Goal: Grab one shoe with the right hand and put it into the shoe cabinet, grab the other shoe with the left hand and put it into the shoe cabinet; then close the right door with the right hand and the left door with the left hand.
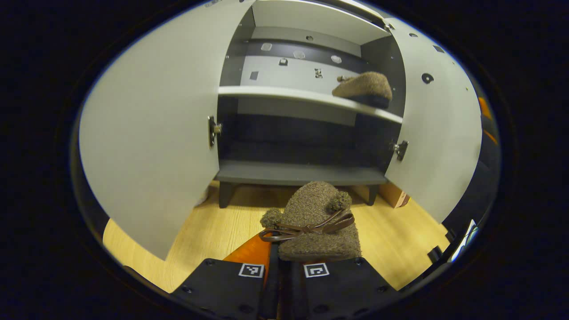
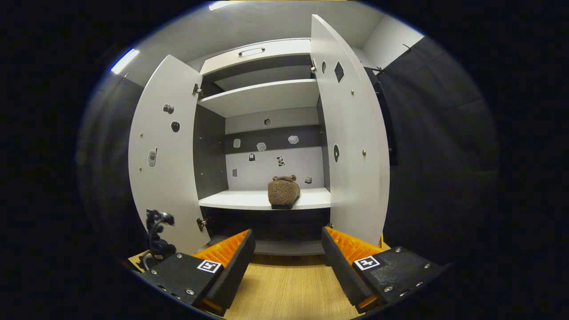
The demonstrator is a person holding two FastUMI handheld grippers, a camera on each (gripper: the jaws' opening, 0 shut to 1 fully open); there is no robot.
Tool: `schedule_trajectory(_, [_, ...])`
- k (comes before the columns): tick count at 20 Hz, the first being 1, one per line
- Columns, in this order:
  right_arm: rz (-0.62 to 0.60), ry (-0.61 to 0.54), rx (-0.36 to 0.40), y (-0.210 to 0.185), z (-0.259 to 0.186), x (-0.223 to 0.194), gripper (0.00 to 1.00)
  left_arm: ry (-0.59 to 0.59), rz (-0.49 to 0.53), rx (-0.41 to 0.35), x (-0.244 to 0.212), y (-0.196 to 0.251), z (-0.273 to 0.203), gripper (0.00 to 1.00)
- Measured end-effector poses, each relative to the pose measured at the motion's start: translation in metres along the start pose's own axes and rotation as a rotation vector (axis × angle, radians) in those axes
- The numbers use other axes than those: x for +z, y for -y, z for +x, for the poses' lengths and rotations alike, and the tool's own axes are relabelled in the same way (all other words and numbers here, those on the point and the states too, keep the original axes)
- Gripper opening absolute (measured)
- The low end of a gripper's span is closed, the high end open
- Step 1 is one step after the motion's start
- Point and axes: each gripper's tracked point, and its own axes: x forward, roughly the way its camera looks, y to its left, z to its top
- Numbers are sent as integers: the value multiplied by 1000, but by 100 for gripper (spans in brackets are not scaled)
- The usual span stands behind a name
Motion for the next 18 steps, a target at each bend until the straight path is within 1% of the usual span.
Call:
schedule_trajectory(3, [-1,24,-5,2,0,9,93,105,21,-4,91,10,-20,18])
schedule_trajectory(4, [-1,30,-7,2,-1,11,93,127,21,4,123,10,-20,18])
schedule_trajectory(6, [-11,38,-17,4,-5,14,93,162,0,-15,184,15,-13,18])
schedule_trajectory(8, [-13,43,-27,8,-9,15,93,213,5,-23,248,16,6,18])
schedule_trajectory(9, [-10,41,-29,9,-11,15,93,236,25,-20,267,18,22,18])
schedule_trajectory(10, [-8,40,-31,10,-12,15,93,253,45,-15,305,28,41,18])
schedule_trajectory(11, [-9,35,-35,11,-13,13,93,253,72,-15,327,28,57,18])
schedule_trajectory(12, [-11,30,-39,13,-14,13,93,241,81,-14,334,22,74,18])
schedule_trajectory(14, [-12,28,-47,12,-13,10,92,211,75,-15,364,27,116,18])
schedule_trajectory(16, [-21,26,-56,14,-11,10,93,168,59,0,370,23,158,18])
schedule_trajectory(17, [-23,25,-59,15,-10,11,93,145,50,19,372,18,180,19])
schedule_trajectory(18, [-23,25,-65,16,-8,11,93,111,36,35,371,12,202,18])
